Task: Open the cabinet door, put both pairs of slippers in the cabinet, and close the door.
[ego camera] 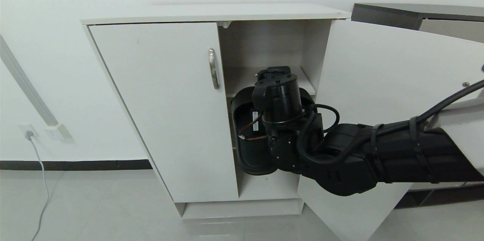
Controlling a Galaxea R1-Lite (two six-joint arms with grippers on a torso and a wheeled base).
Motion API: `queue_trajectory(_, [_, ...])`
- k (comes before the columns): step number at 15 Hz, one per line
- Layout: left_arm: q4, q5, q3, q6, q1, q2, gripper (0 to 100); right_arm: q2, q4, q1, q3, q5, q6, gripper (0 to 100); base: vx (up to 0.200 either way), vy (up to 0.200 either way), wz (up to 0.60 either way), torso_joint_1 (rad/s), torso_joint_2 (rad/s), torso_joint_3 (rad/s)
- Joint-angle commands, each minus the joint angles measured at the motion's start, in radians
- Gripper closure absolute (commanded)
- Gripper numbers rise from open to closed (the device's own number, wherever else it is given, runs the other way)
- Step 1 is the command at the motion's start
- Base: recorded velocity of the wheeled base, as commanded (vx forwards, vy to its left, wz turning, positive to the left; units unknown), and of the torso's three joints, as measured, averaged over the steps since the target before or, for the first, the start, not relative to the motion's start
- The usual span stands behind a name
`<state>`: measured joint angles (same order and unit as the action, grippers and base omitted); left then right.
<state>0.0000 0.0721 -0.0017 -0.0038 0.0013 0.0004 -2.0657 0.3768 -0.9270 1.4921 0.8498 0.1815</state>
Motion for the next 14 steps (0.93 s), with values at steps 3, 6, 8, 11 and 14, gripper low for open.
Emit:
queue_trajectory(3, [0.000, 0.000, 0.000, -0.001, 0.000, 0.000, 100, 0.003, -0.001, 0.000, 0.000, 0.000, 0.009, 100, 0.067, 0.000, 0.00, 0.002, 0.00, 0.002])
queue_trajectory(6, [0.000, 0.000, 0.000, -0.001, 0.000, 0.001, 100, 0.003, -0.001, 0.000, 0.000, 0.000, 0.007, 100, 0.200, 0.000, 0.00, -0.001, 0.01, 0.002])
queue_trajectory(8, [0.000, 0.000, 0.000, -0.001, 0.000, 0.000, 100, 0.003, -0.001, 0.000, 0.000, 0.000, 0.009, 100, 0.200, 0.000, 0.00, 0.005, 0.01, 0.002])
queue_trajectory(11, [0.000, 0.000, 0.000, -0.001, 0.000, 0.000, 100, 0.003, -0.001, 0.000, -0.003, 0.000, 0.009, 100, 0.200, 0.000, 0.00, 0.007, 0.00, 0.002])
queue_trajectory(14, [0.000, 0.000, 0.000, -0.001, 0.000, 0.001, 100, 0.004, -0.001, 0.000, -0.016, 0.000, 0.009, 100, 0.200, 0.000, 0.00, 0.007, 0.00, 0.001])
